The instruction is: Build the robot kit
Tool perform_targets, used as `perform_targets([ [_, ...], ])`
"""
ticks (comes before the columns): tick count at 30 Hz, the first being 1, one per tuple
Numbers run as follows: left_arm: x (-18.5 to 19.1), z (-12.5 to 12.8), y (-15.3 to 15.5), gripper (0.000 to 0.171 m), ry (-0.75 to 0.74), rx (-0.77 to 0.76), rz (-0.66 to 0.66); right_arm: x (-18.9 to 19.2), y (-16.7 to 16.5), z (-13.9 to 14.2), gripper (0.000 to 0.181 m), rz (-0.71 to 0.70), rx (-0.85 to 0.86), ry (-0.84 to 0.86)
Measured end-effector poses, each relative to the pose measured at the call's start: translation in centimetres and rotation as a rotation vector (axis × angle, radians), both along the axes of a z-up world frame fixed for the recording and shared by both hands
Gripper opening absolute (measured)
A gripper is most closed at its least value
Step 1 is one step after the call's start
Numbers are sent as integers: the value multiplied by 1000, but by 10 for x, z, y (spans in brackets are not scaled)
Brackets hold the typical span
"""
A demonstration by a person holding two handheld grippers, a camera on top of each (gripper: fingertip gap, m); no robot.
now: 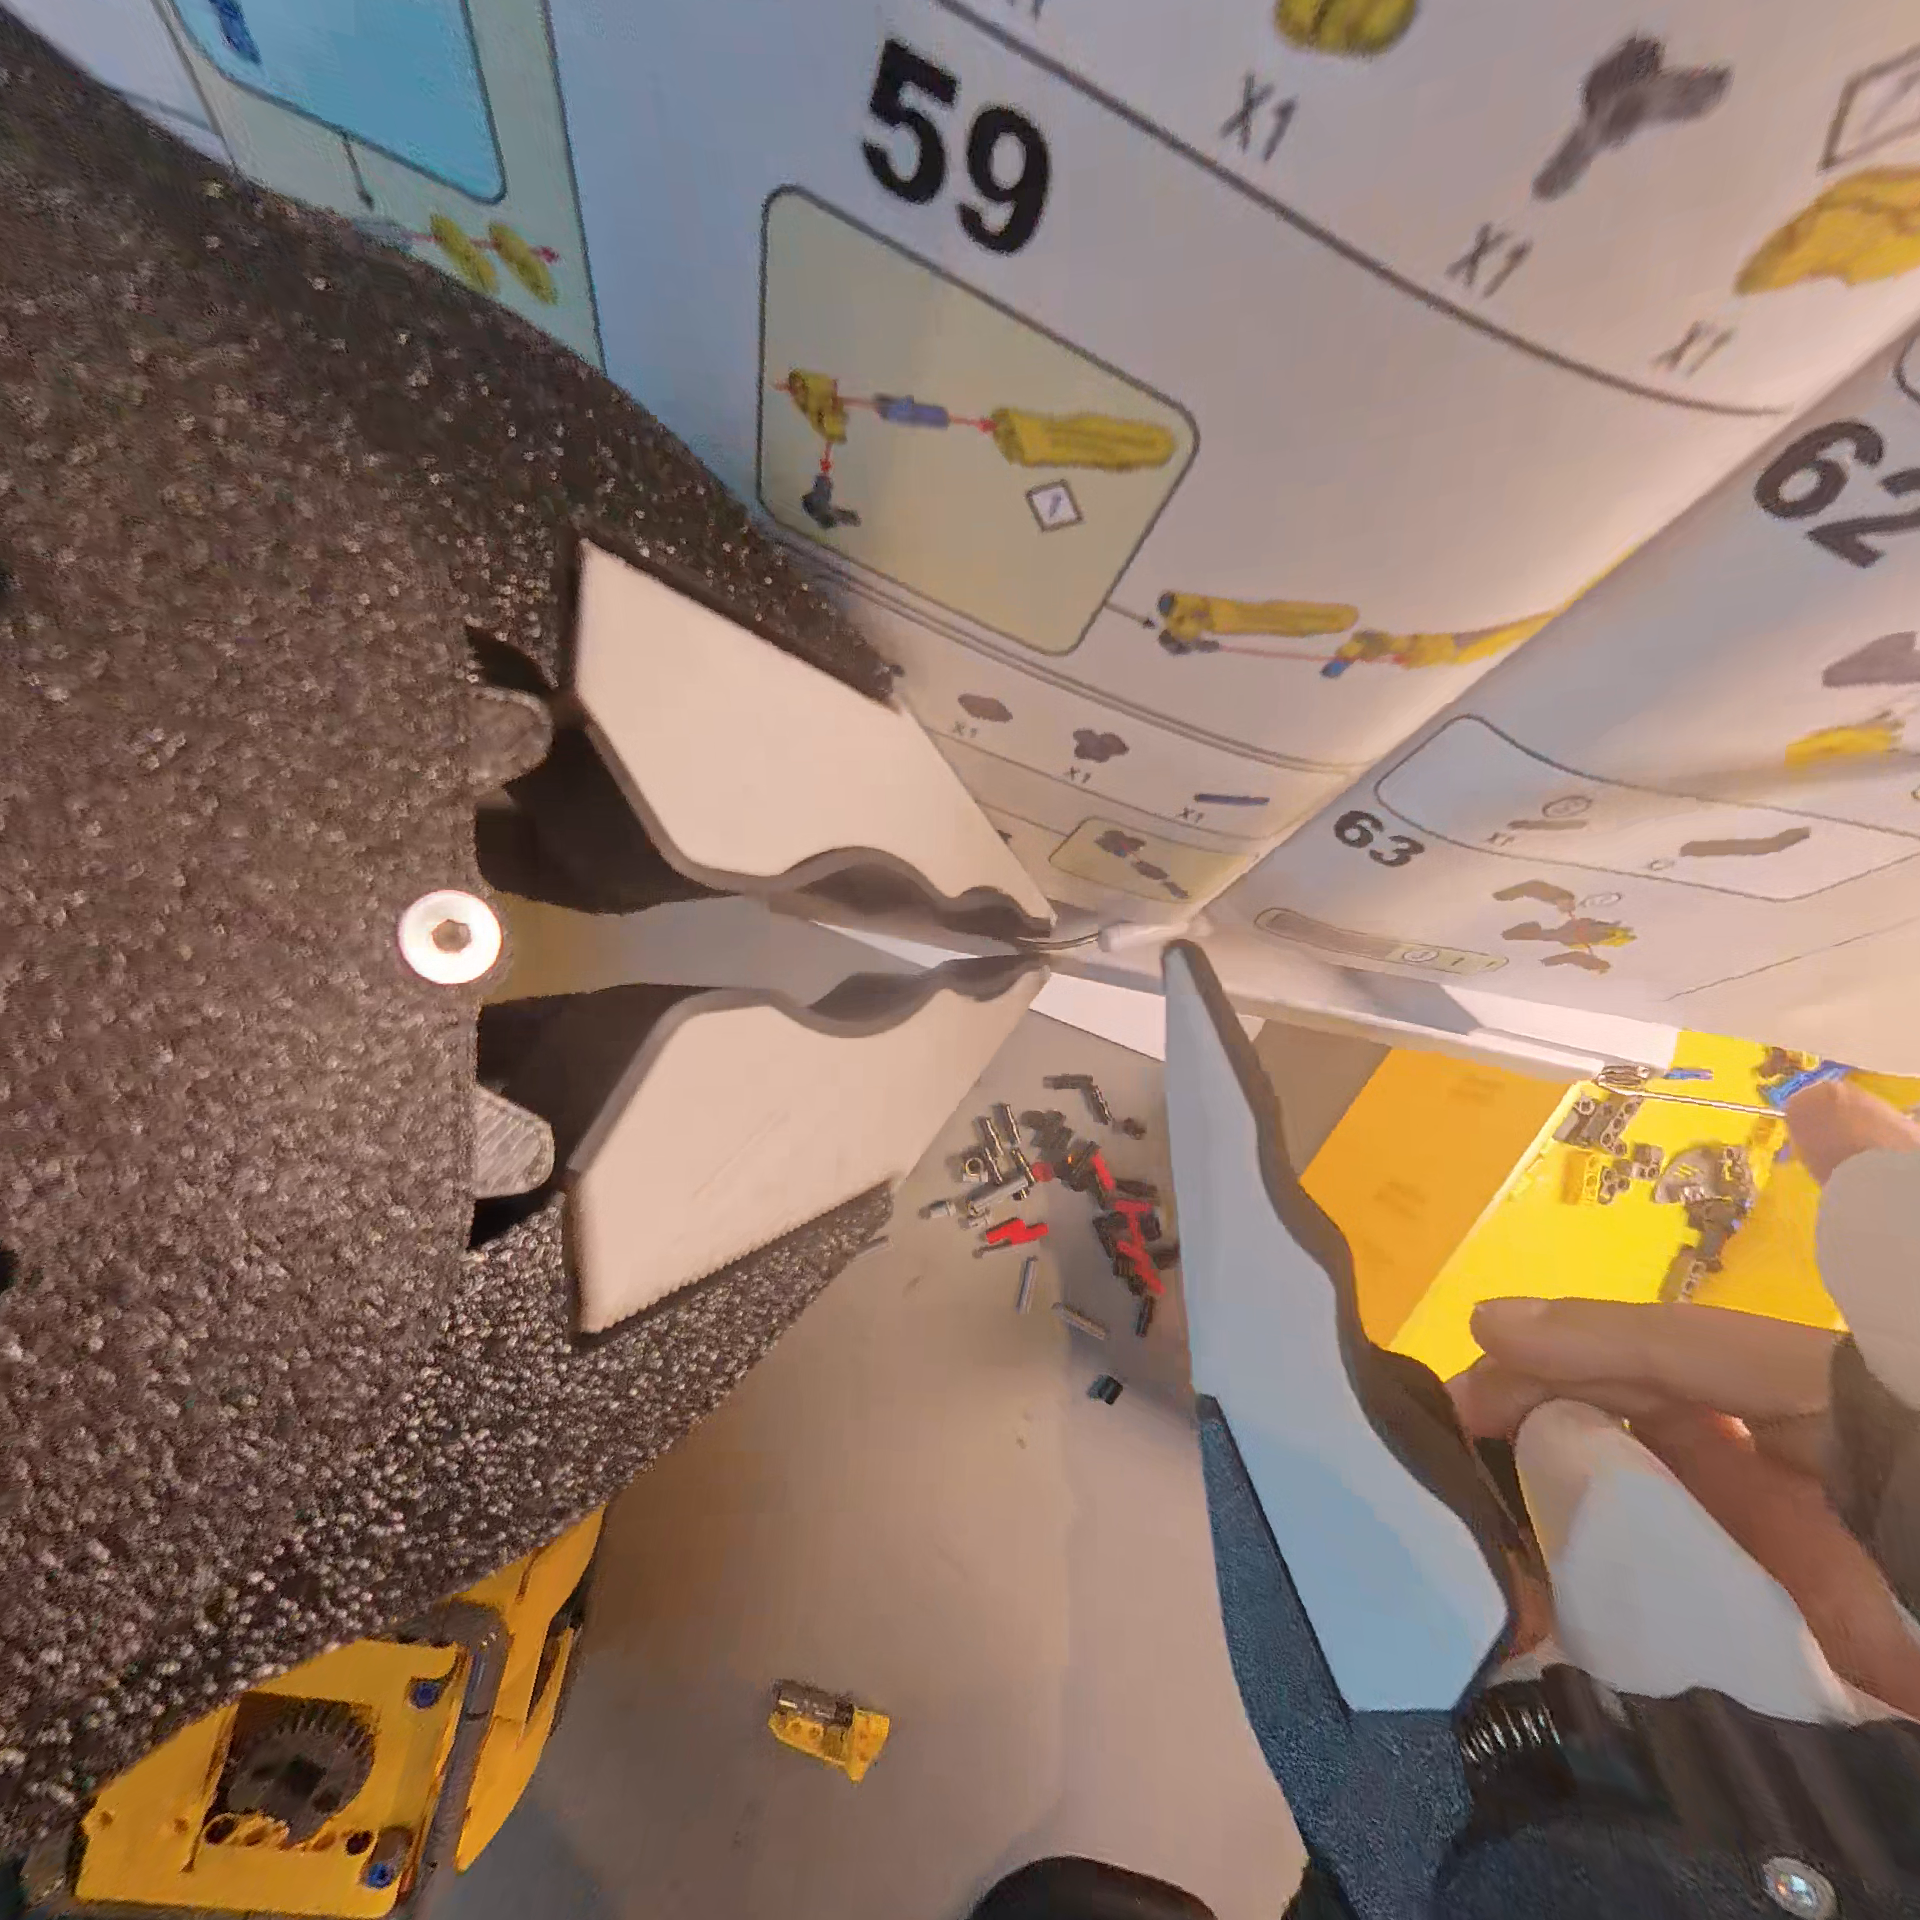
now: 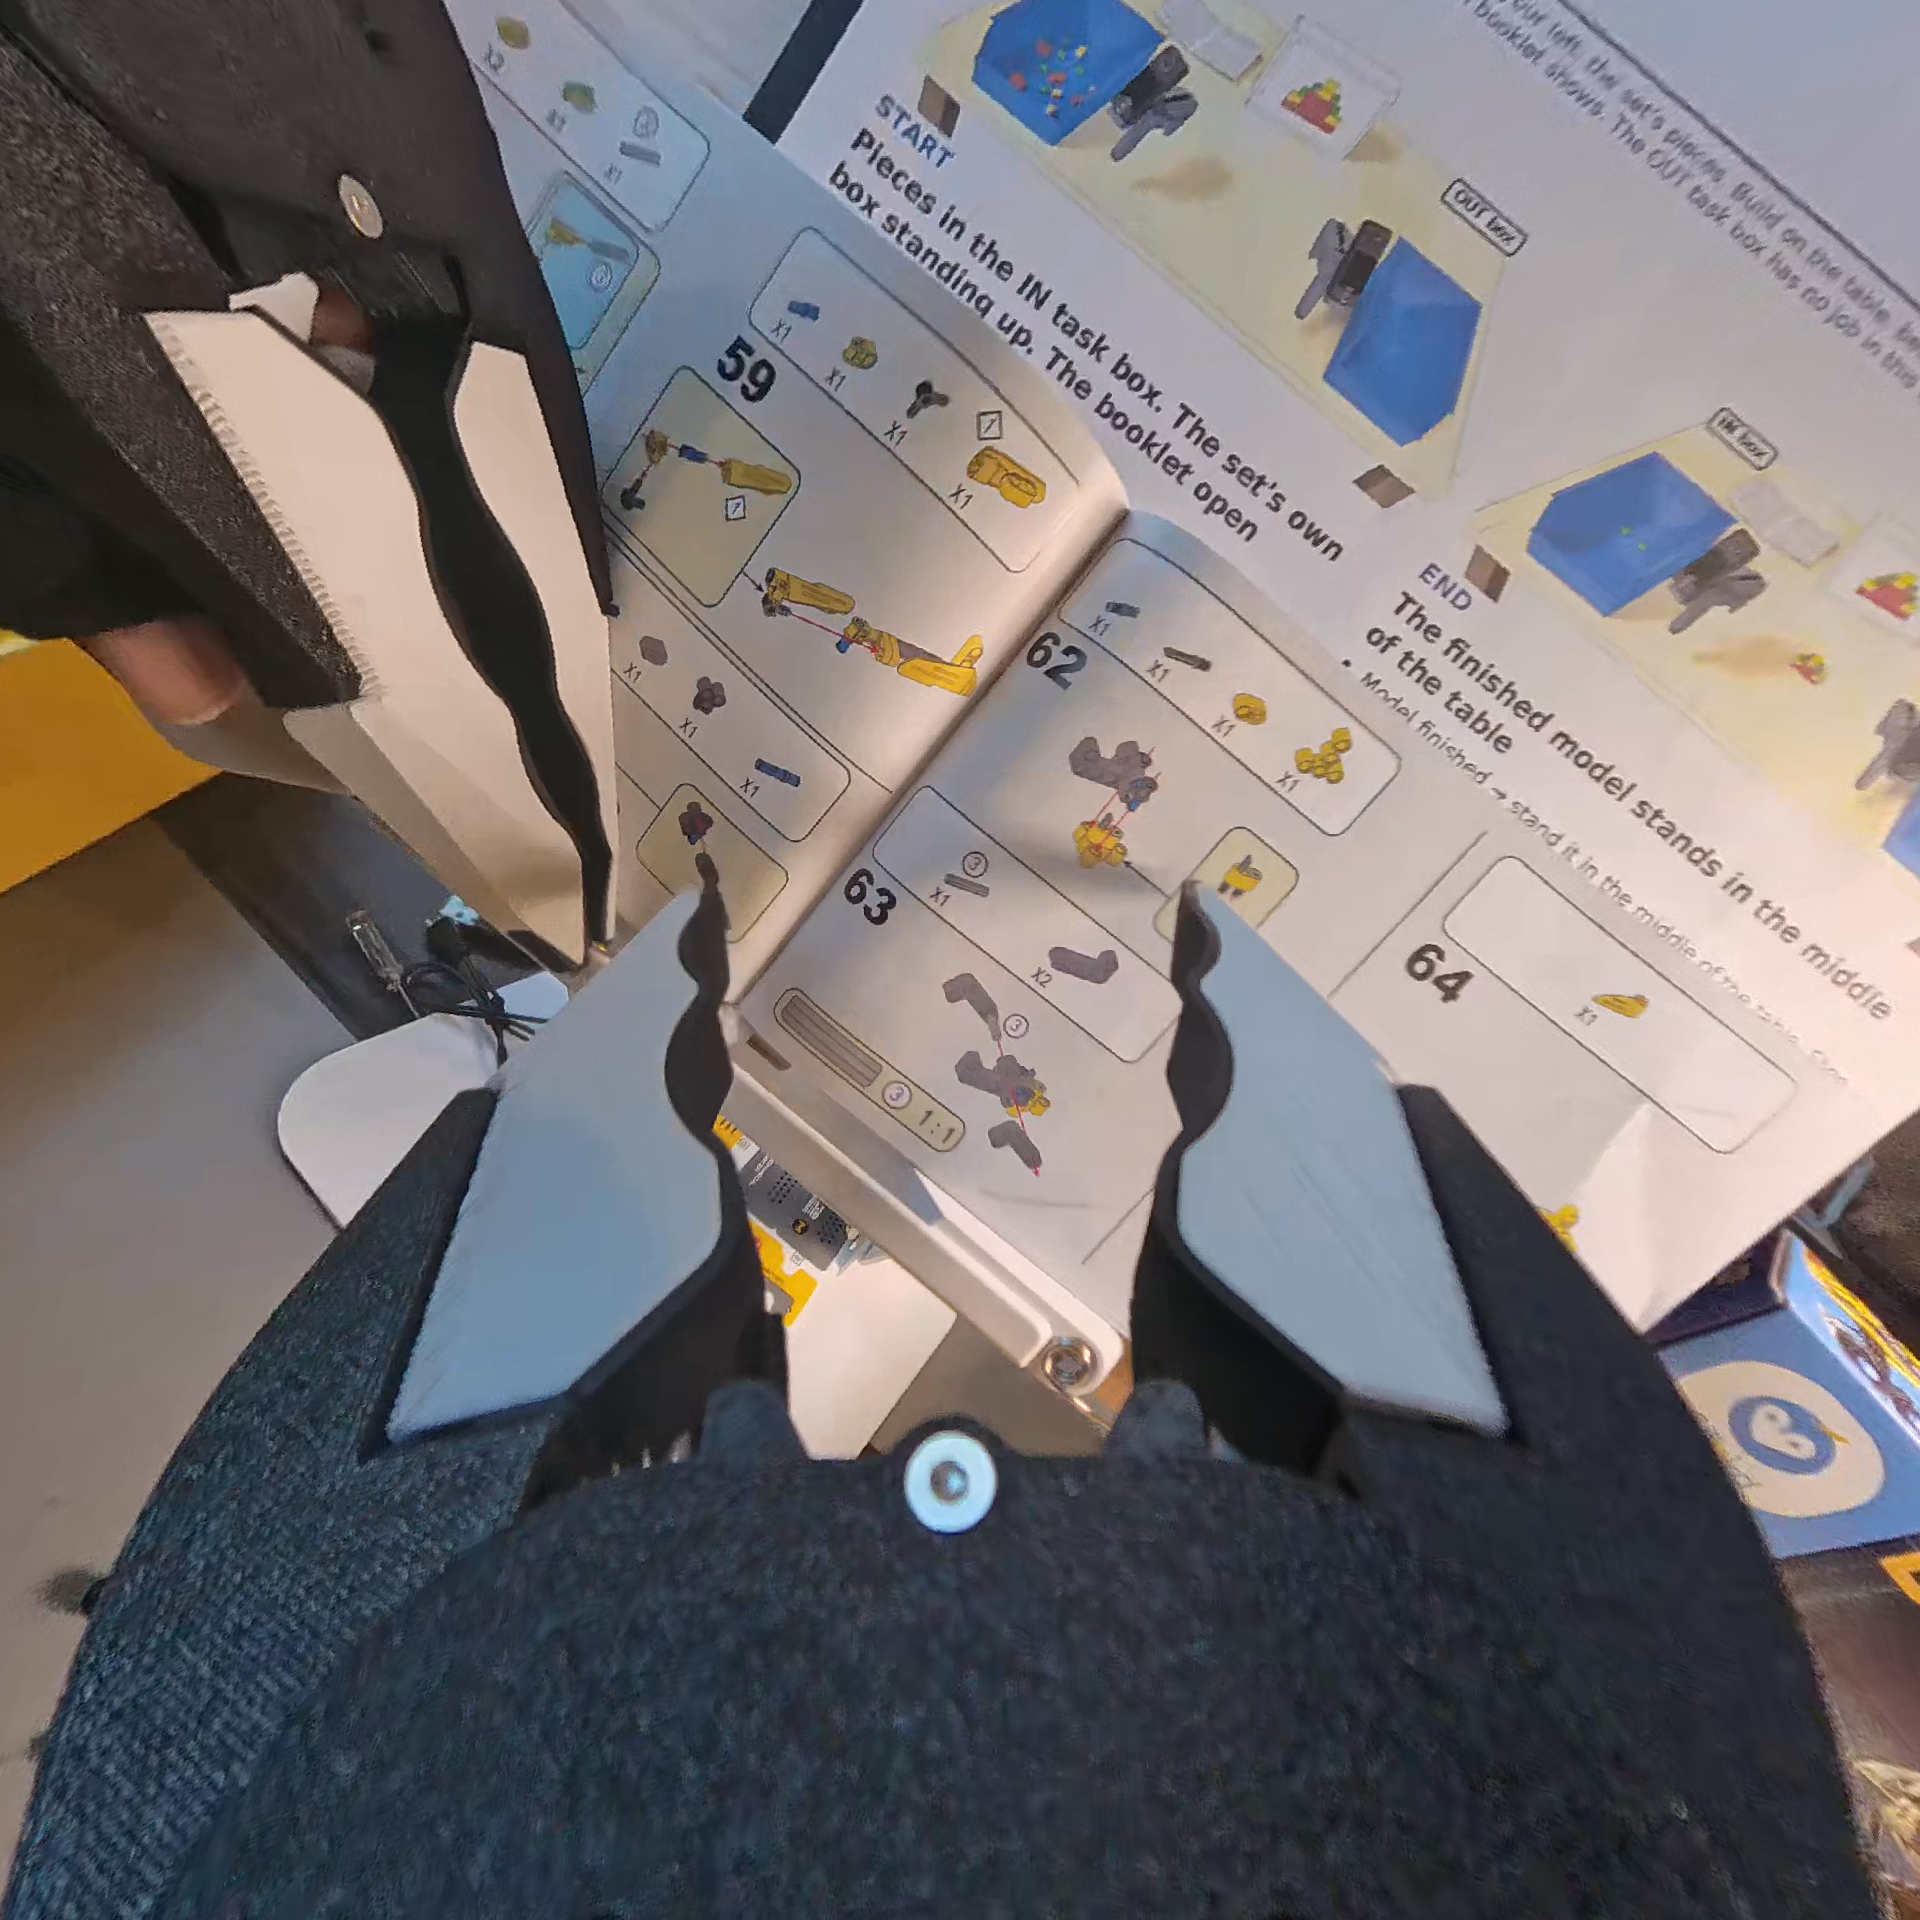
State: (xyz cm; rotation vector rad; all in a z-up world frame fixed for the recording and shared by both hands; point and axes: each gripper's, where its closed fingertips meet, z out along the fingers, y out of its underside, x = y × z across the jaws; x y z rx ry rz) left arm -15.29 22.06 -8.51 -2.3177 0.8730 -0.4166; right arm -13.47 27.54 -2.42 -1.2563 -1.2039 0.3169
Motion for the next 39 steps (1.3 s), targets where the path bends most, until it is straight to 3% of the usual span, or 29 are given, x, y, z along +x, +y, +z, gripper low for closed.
perform_targets([
  [4, -1, 5, 1, 0, -68, 29, 9, 2, 5, 15, 84, 7, 18, 49],
  [8, -9, 21, 3, 0, -144, 82, 50, -6, 15, 9, 89, -22, 28, 22],
  [16, -1, 14, -5, 0, -52, 95, 8, -11, 15, 6, 86, -43, 63, 28],
  [19, 3, 6, -7, 0, 44, 156, -14, -14, 13, 7, 83, -10, 124, -24],
  [26, 3, 11, -12, 0, 34, 256, -39, -20, 4, -7, 79, 109, 268, -188],
  [33, 2, 21, -15, 0, -82, 305, -29, -12, 2, -17, 79, 219, 312, -290],
  [39, -15, 35, -1, 0, -206, 334, 103, -11, 0, -21, 79, 194, 306, -296],
])
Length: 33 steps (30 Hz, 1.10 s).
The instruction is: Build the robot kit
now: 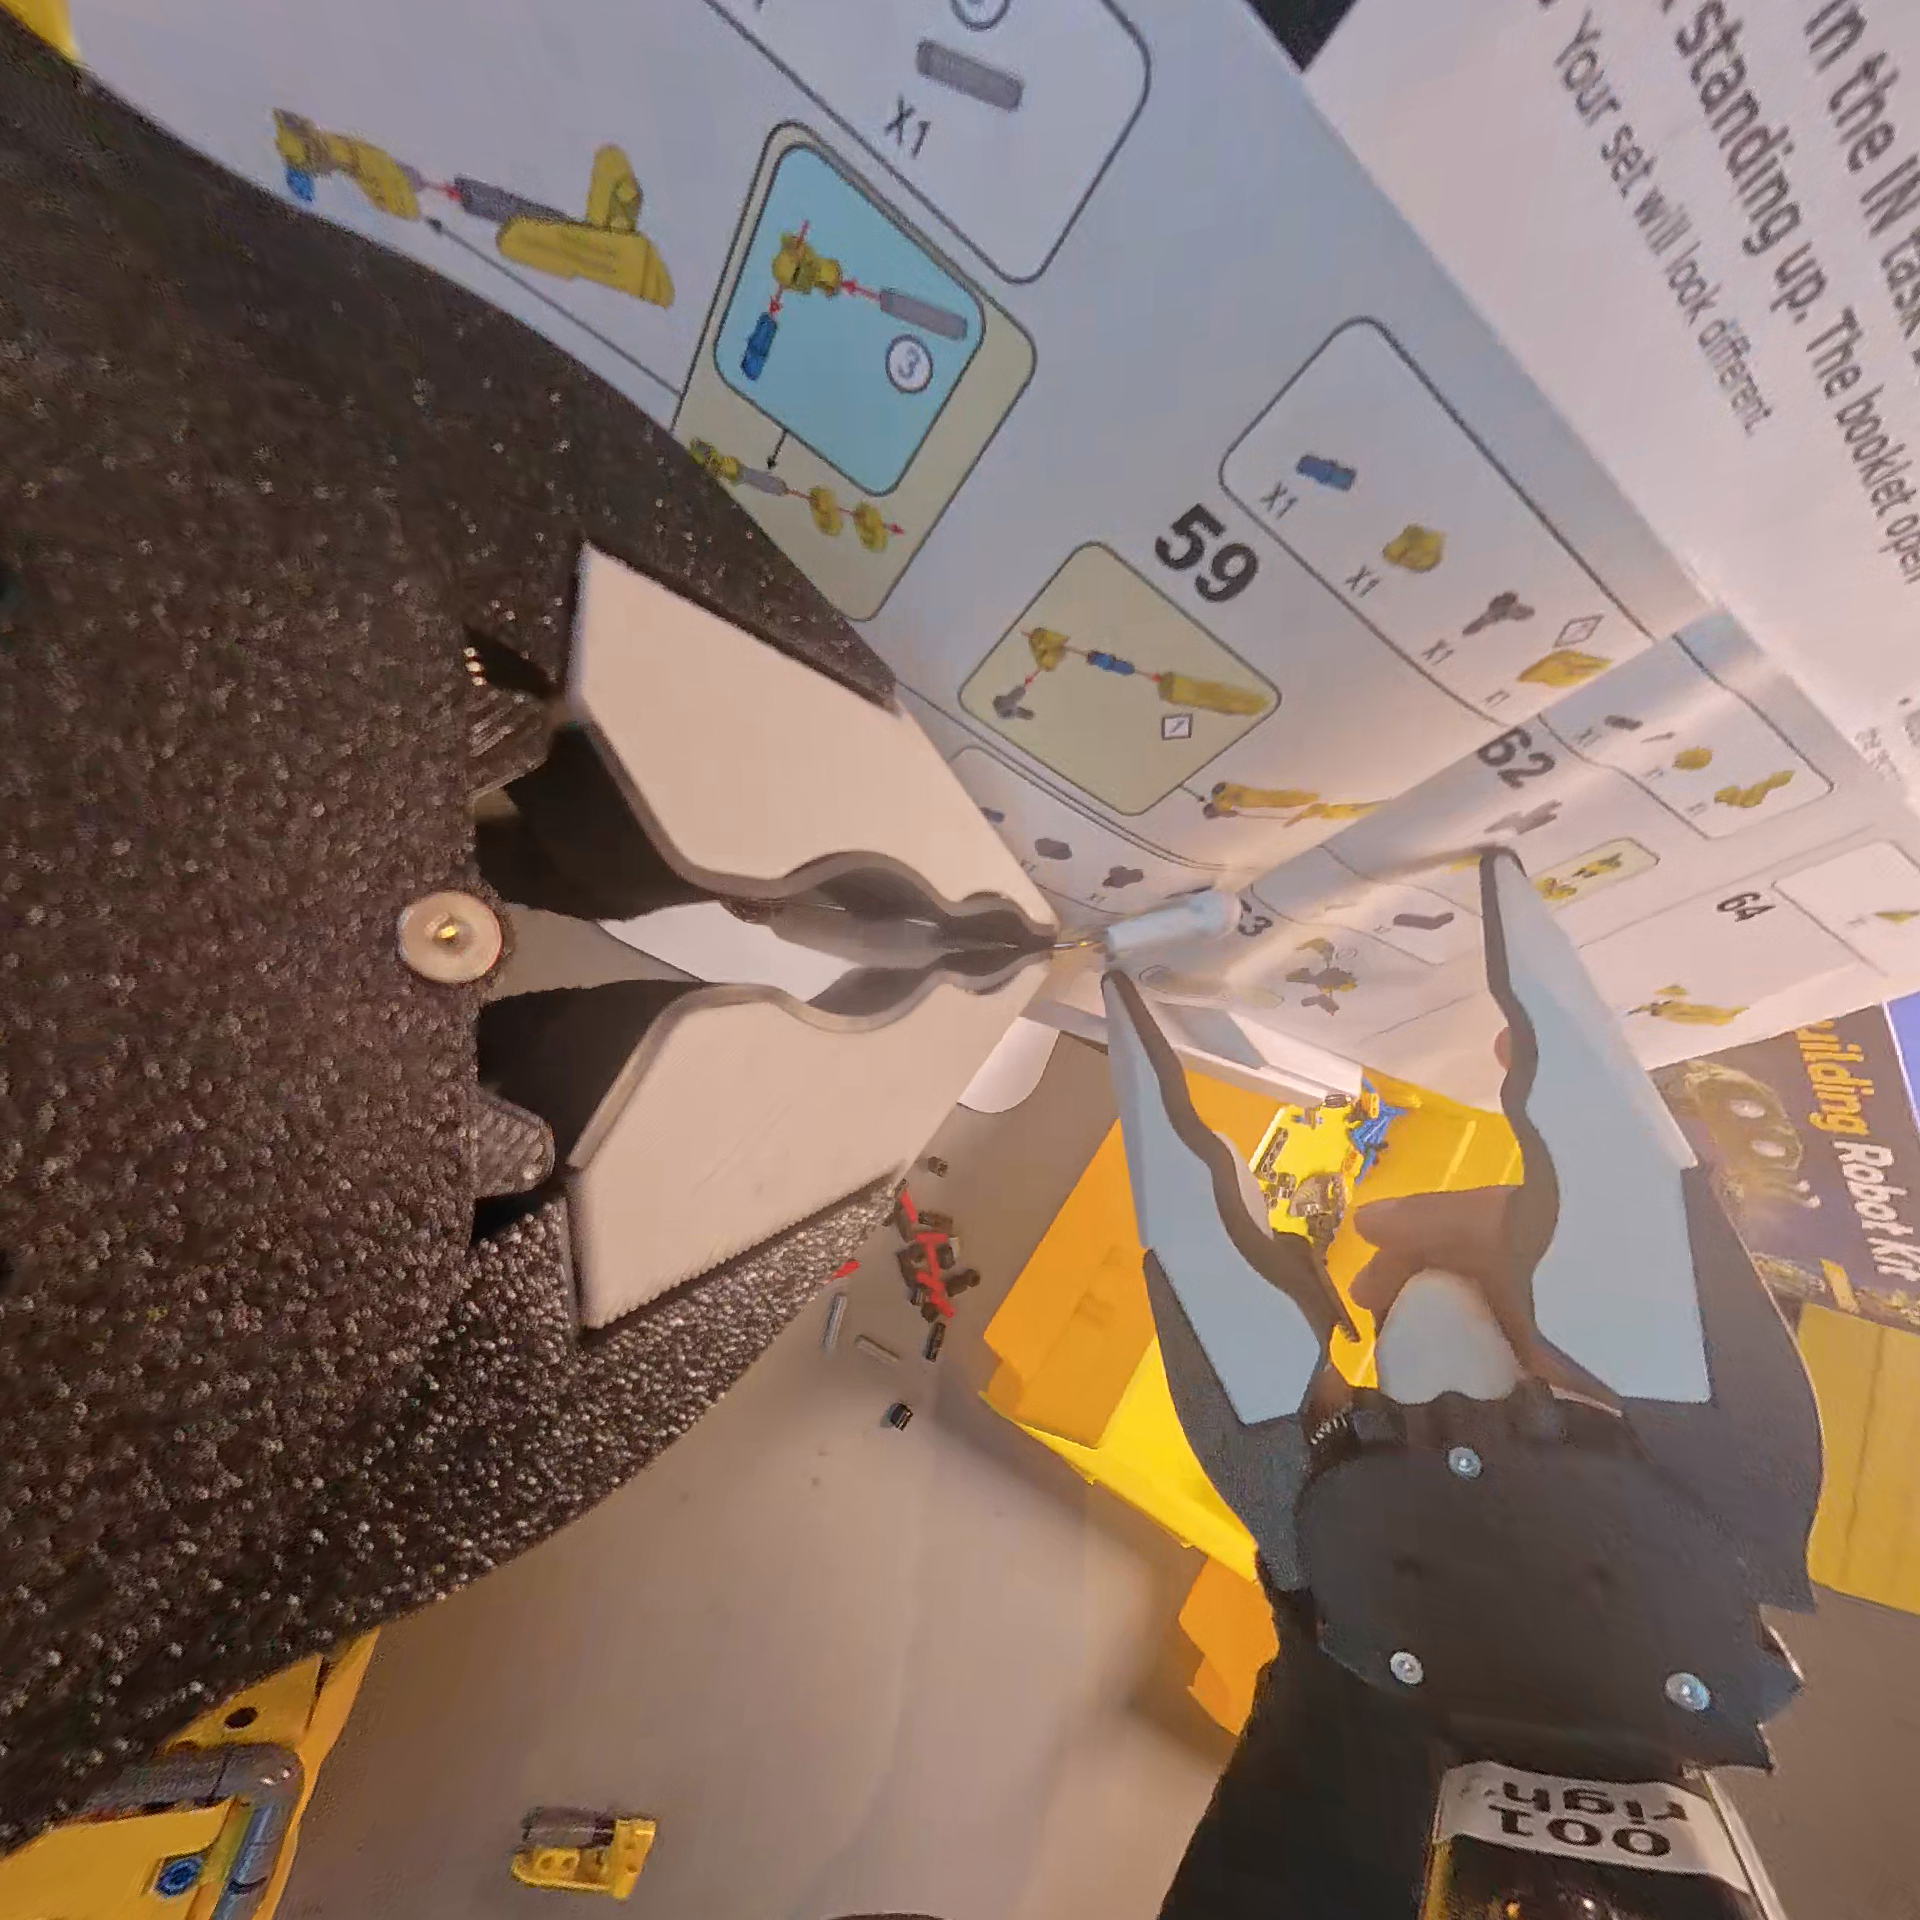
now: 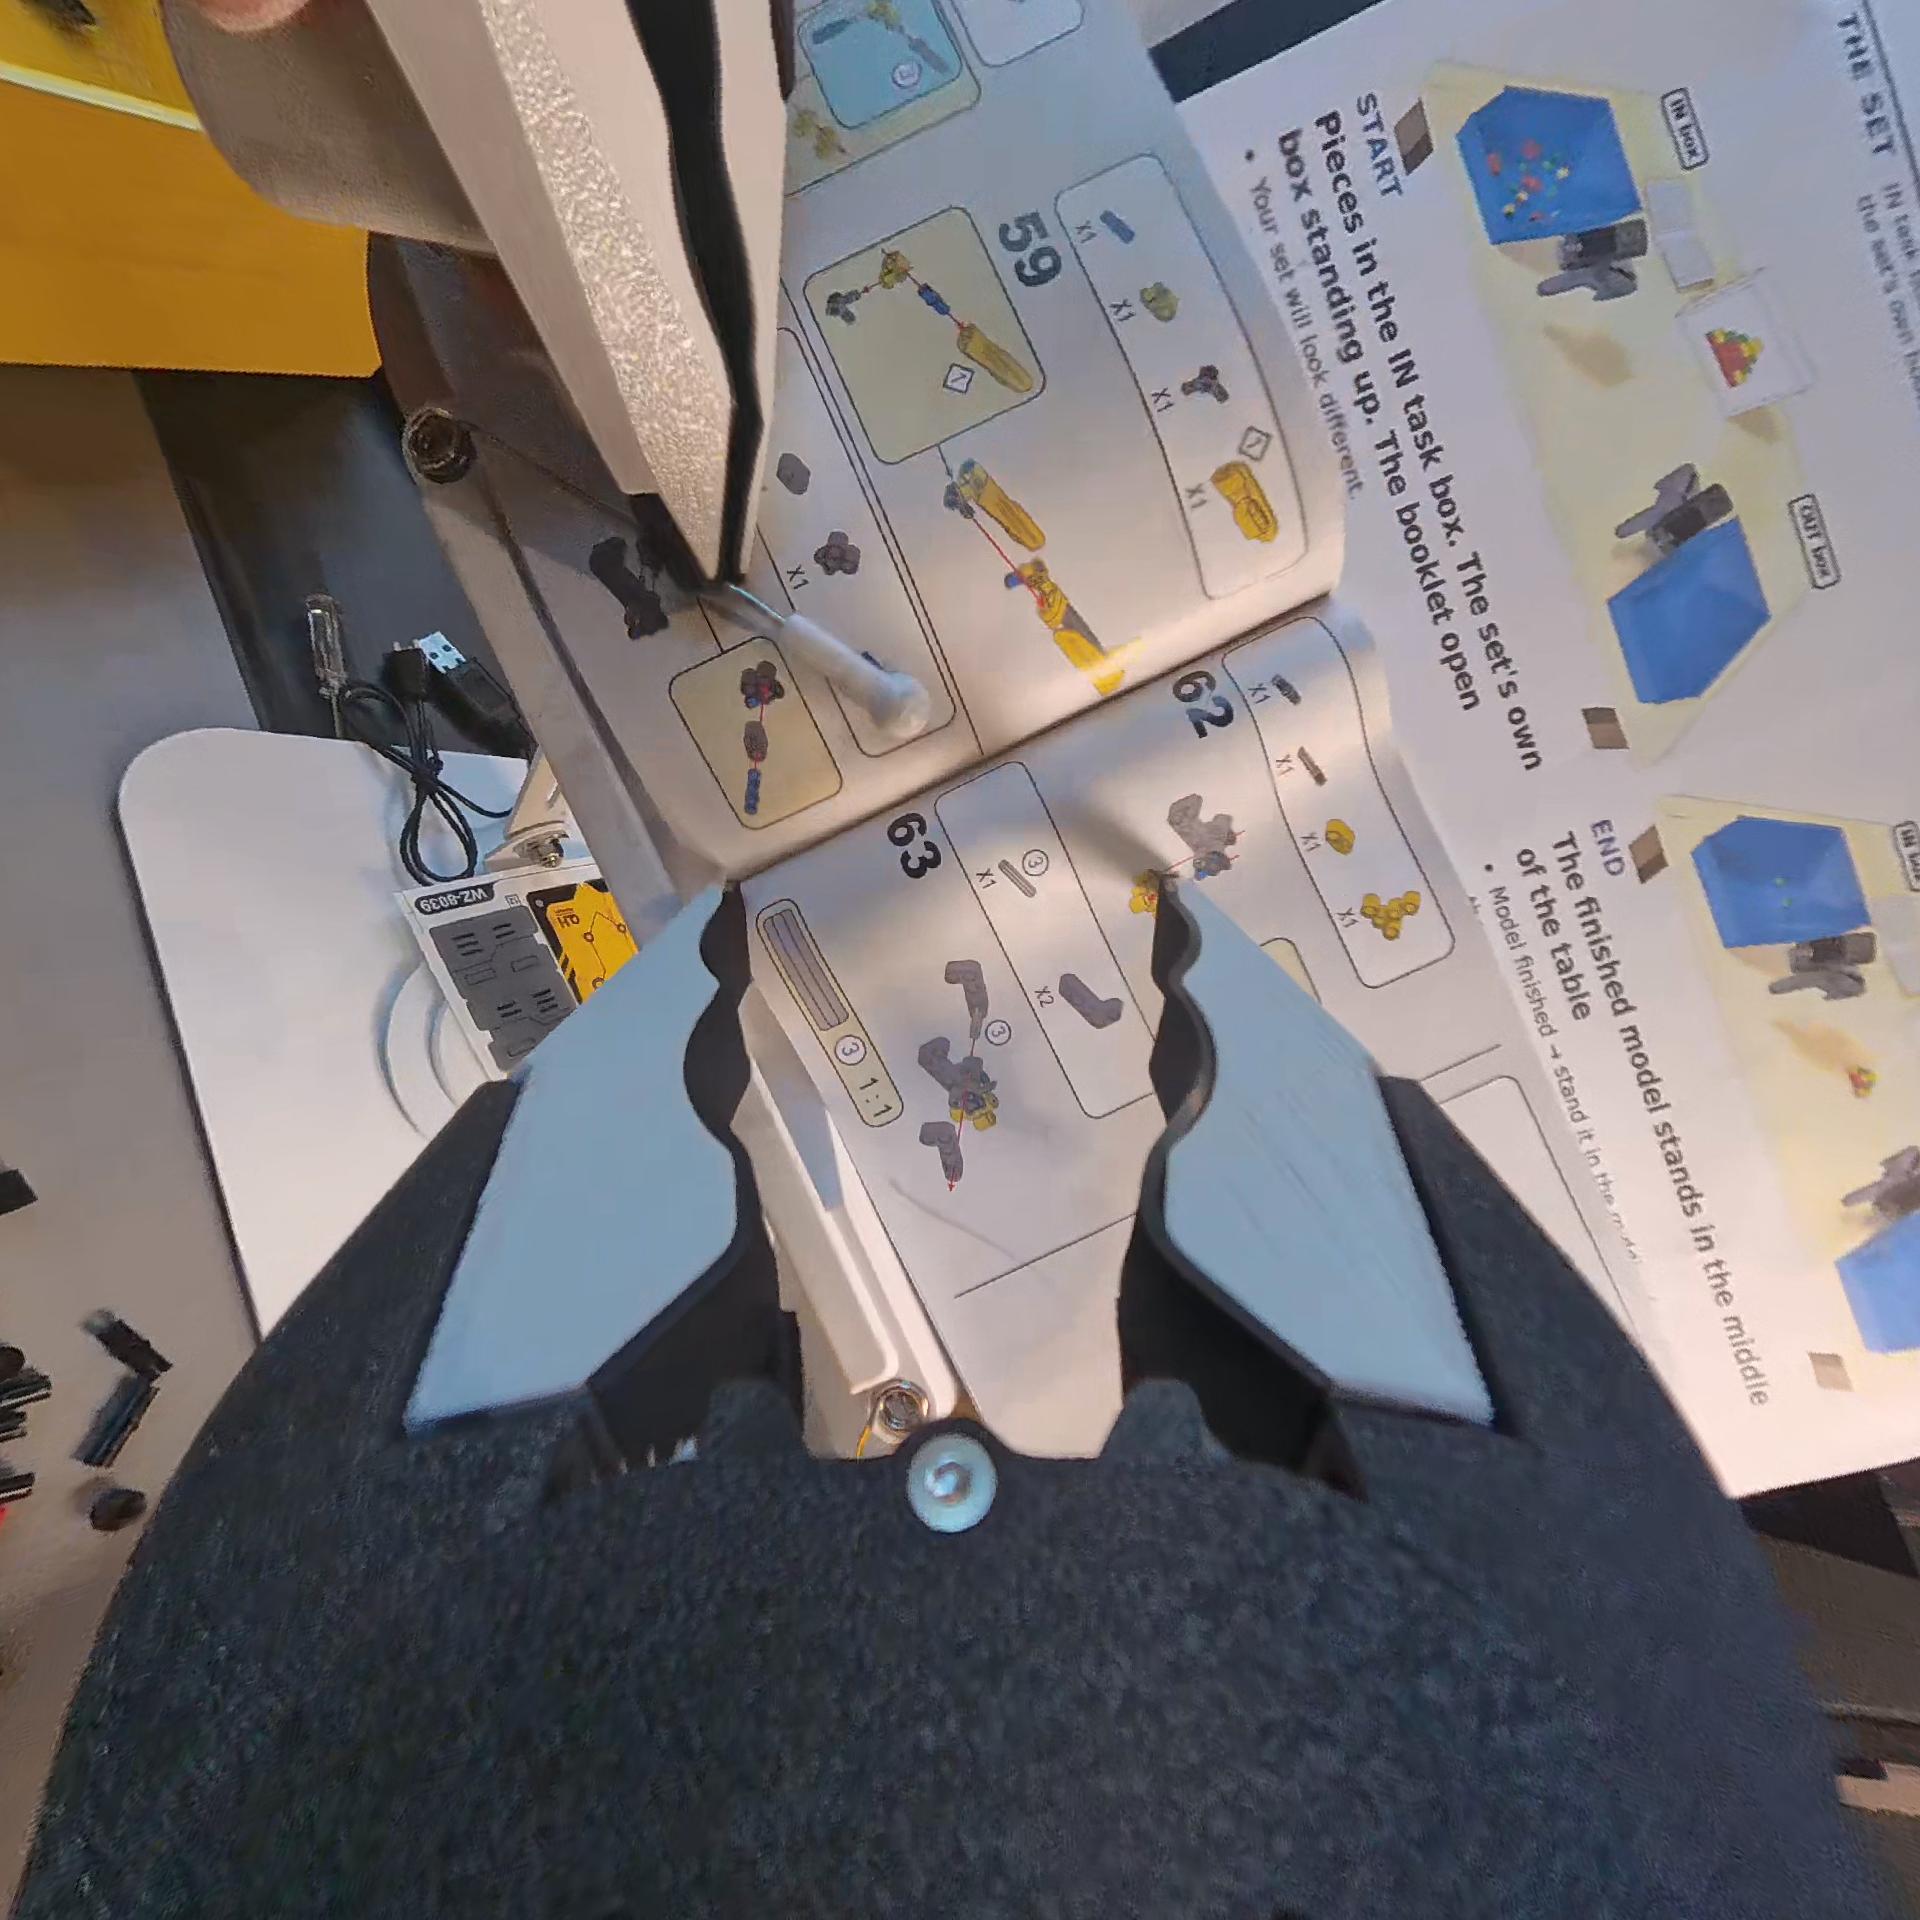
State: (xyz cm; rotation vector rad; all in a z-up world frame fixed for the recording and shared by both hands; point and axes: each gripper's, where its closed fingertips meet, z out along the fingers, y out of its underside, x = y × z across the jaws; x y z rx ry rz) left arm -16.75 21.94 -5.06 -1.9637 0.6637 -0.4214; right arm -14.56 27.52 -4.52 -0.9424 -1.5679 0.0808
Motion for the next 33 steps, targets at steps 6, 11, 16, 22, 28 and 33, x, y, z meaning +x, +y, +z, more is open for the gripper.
perform_targets([
  [6, -7, 1, 3, 0, 142, 26, 67, 1, -4, 13, 73, -46, -118, 118],
  [11, 0, -9, 6, 0, 330, 18, 76, -7, 0, 15, 83, -123, -122, 192],
  [16, 2, -13, 7, 0, 389, 12, 99, -8, 3, 13, 86, -186, -91, 280],
  [22, 1, -15, 7, 1, 451, 7, 77, 5, 1, 10, 87, -157, -163, 312],
  [28, -12, -14, -8, 0, 289, 9, 79, 50, 34, 10, 82, -254, -224, 306],
  [33, -24, -15, -4, 0, 228, 33, 116, 71, 56, 2, 81, -328, -273, 305],
])
